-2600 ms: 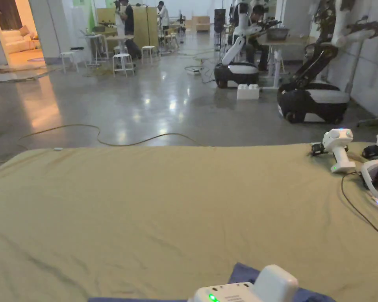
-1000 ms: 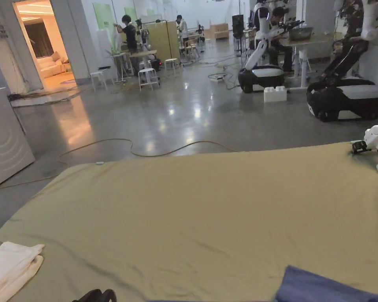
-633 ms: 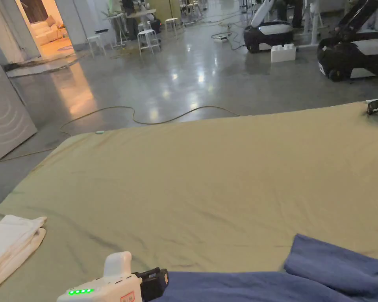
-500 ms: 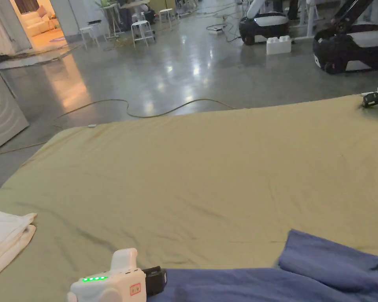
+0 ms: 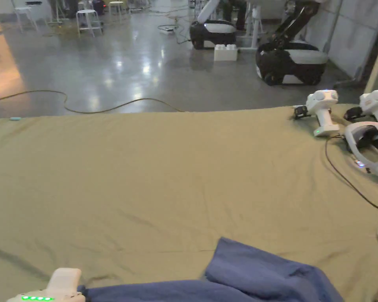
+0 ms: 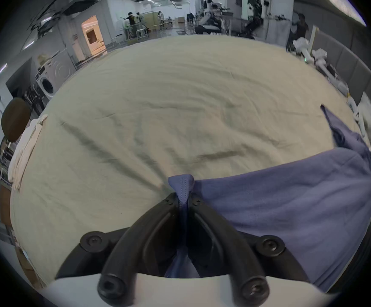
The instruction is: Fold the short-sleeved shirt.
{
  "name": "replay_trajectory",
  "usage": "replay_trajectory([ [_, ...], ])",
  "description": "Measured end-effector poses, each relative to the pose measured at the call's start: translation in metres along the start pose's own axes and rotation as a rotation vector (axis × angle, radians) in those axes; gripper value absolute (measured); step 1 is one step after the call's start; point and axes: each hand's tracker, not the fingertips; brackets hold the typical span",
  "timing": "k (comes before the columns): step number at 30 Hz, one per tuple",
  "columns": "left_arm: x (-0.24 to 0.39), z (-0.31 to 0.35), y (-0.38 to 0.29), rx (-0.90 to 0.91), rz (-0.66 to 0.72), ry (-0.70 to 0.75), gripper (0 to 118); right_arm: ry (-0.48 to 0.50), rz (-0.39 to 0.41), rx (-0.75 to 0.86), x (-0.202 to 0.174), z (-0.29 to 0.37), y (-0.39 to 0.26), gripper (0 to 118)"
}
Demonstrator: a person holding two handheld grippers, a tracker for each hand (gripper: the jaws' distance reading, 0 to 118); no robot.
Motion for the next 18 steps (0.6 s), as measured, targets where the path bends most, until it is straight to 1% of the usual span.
replay_trajectory([
  [1,-0.001,-0.001,0.001,-0.004,-0.004,-0.003,9,0.009,0.000,-0.011,0.007,-0.014,0.011,12],
  [2,-0.003,0.000,0.003,-0.013,-0.013,-0.008,8,0.011,0.004,-0.027,0.014,-0.031,0.024,42],
  [3,-0.004,-0.001,0.005,-0.019,-0.022,-0.013,9,0.016,0.006,-0.062,0.021,-0.049,0.035,64],
  [4,-0.005,-0.001,0.005,-0.023,-0.030,-0.017,9,0.034,0.007,-0.148,0.031,-0.080,0.050,75],
  [6,-0.005,-0.001,0.005,-0.023,-0.036,-0.015,9,0.086,-0.008,-0.230,0.049,-0.134,0.069,75],
  [7,-0.006,-0.001,0.005,-0.024,-0.031,-0.016,9,0.097,-0.011,-0.291,0.057,-0.164,0.078,75],
  [8,-0.006,-0.001,0.005,-0.025,-0.026,-0.017,9,0.076,0.011,-0.362,0.061,-0.194,0.084,75],
  [11,-0.008,-0.002,0.007,-0.033,-0.021,-0.019,8,0.021,0.182,-0.507,0.063,-0.263,0.087,75],
  [12,-0.010,-0.002,0.008,-0.037,-0.018,-0.024,8,0.006,0.222,-0.554,0.063,-0.280,0.087,75],
  [13,-0.013,-0.002,0.009,-0.044,-0.012,-0.035,9,0.002,0.236,-0.616,0.067,-0.296,0.086,75],
  [15,-0.016,-0.002,0.010,-0.051,0.006,-0.055,9,-0.055,0.232,-0.680,0.074,-0.317,0.080,75],
  [16,-0.018,-0.003,0.011,-0.054,0.013,-0.064,9,-0.049,0.204,-0.688,0.079,-0.322,0.079,75],
  [17,-0.020,-0.003,0.011,-0.058,0.023,-0.074,9,-0.010,0.131,-0.694,0.082,-0.321,0.080,75],
  [18,-0.022,-0.004,0.011,-0.060,0.030,-0.080,9,-0.016,0.134,-0.687,0.083,-0.318,0.082,74],
])
